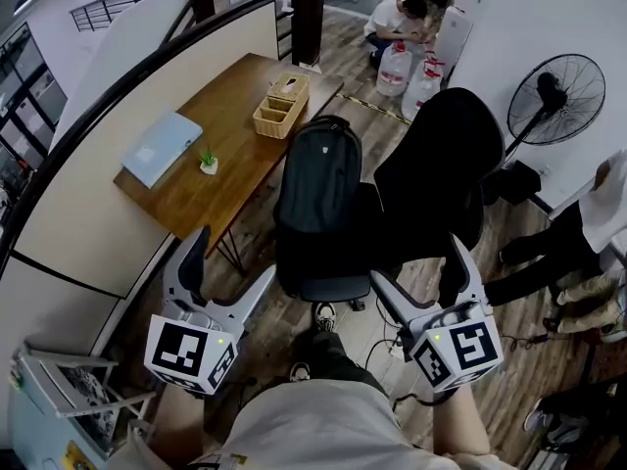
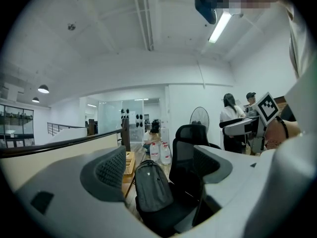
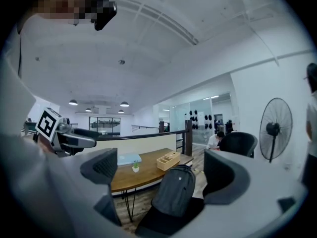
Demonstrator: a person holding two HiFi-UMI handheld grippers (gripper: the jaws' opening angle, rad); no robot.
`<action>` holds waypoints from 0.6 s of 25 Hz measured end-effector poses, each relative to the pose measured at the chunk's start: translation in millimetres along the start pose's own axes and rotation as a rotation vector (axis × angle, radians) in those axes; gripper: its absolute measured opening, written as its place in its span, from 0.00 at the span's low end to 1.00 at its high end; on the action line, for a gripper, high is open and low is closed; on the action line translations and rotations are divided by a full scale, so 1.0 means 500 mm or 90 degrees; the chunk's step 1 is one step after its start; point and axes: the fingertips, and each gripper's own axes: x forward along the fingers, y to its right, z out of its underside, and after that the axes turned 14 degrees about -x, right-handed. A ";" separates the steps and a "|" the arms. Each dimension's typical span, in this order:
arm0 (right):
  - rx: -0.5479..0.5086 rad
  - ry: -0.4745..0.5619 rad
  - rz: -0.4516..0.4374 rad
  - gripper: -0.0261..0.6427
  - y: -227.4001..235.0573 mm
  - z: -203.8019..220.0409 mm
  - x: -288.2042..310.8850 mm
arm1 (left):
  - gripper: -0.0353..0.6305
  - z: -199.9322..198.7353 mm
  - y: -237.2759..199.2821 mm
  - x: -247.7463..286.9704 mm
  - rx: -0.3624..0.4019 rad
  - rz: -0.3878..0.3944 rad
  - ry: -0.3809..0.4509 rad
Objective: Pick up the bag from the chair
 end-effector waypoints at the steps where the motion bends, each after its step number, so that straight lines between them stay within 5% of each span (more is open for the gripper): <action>1: 0.001 0.002 -0.001 0.85 0.018 0.001 0.021 | 0.68 -0.006 -0.007 0.026 0.005 -0.004 -0.001; 15: 0.004 0.014 -0.040 0.85 0.253 0.013 0.286 | 0.68 -0.072 -0.052 0.337 0.015 -0.053 -0.017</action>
